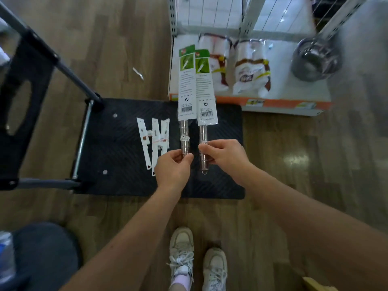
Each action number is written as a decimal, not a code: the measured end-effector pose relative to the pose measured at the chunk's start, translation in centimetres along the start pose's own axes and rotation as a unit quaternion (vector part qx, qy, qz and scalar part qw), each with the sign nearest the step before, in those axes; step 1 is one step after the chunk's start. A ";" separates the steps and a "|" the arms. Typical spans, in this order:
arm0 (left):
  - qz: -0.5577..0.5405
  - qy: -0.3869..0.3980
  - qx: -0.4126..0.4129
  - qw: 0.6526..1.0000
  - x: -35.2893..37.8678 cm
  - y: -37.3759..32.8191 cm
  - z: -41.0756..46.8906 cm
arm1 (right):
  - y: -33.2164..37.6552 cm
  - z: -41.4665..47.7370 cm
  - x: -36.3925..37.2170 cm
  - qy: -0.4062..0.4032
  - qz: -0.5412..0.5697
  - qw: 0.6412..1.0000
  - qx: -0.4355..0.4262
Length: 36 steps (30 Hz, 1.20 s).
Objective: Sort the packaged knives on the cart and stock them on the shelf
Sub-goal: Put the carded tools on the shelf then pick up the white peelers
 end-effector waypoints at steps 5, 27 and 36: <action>0.002 -0.025 0.059 0.998 -6.7 -11.4 -5.1 | 11.6 -6.0 -5.2 -0.022 0.016 0.999 -0.047; -0.151 -0.019 0.259 0.954 -15.0 -35.4 -34.3 | 30.5 -35.7 -24.4 -0.149 0.087 0.953 -0.251; -0.181 0.005 0.294 0.938 -11.5 -41.3 -38.8 | 32.4 -38.3 -31.5 -0.202 0.041 0.926 -0.315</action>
Point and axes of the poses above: each hand's wrist, its own z-axis towards the middle knuckle, its own x-axis out of the palm, y = z × x, the point moved 3 cm from there along z, towards the middle knuckle, and after that the axes turned 10 degrees about z, right-handed, at the moved point
